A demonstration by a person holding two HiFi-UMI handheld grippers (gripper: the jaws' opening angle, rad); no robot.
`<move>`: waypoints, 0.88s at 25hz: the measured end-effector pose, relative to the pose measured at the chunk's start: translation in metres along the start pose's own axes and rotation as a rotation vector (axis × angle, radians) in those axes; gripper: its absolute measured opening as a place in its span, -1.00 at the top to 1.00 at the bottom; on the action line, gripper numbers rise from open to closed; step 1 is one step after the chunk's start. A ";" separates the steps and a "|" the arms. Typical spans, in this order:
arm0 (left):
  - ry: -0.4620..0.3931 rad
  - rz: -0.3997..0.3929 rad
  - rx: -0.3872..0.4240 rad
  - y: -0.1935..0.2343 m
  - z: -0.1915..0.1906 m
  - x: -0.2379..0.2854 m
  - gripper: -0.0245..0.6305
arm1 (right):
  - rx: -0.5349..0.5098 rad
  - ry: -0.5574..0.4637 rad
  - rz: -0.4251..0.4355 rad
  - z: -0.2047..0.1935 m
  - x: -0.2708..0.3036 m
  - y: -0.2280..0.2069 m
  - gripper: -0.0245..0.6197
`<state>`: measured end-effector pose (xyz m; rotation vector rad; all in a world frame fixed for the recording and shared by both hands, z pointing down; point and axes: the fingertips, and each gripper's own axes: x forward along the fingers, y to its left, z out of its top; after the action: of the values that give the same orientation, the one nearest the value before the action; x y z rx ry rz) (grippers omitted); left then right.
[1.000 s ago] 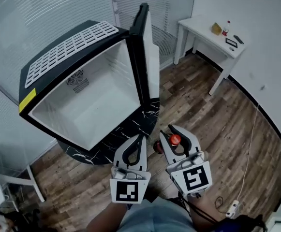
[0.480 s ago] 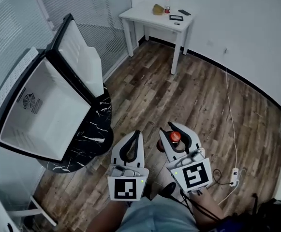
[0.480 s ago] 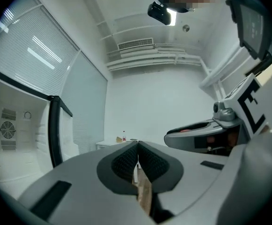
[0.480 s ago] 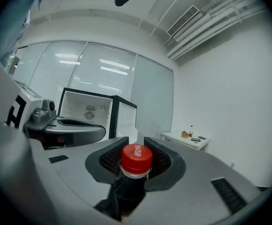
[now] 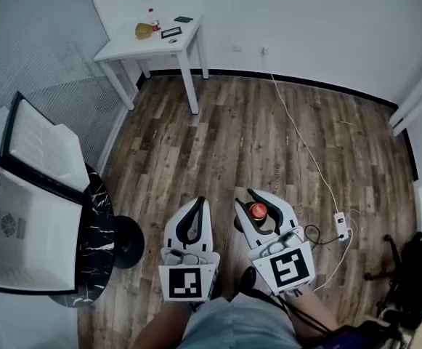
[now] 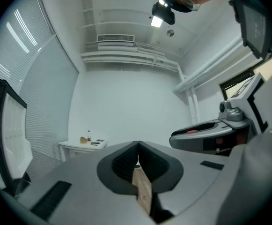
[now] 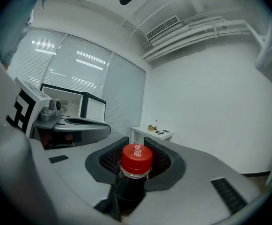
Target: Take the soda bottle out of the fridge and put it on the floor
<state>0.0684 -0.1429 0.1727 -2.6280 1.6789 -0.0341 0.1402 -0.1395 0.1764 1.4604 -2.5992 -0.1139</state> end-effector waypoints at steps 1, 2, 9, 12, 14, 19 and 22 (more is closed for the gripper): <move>0.000 -0.034 0.004 -0.014 0.000 0.008 0.87 | 0.004 0.009 -0.031 -0.004 -0.010 -0.013 0.57; 0.000 -0.068 0.007 -0.028 0.000 0.016 0.87 | 0.008 0.018 -0.062 -0.008 -0.020 -0.025 0.57; 0.004 -0.304 0.007 -0.119 -0.004 0.060 0.87 | 0.036 0.069 -0.291 -0.030 -0.084 -0.095 0.57; 0.004 -0.391 0.023 -0.150 -0.005 0.071 0.87 | 0.048 0.083 -0.377 -0.038 -0.108 -0.115 0.57; -0.003 -0.439 0.015 -0.169 -0.001 0.076 0.87 | 0.060 0.083 -0.433 -0.041 -0.123 -0.127 0.57; -0.008 -0.512 0.015 -0.186 0.001 0.083 0.87 | 0.072 0.094 -0.510 -0.045 -0.138 -0.137 0.57; 0.005 -0.528 0.012 -0.191 0.000 0.088 0.87 | 0.082 0.101 -0.525 -0.046 -0.139 -0.143 0.57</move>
<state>0.2786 -0.1423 0.1790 -2.9740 0.9350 -0.0590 0.3397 -0.0947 0.1869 2.0838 -2.1053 0.0065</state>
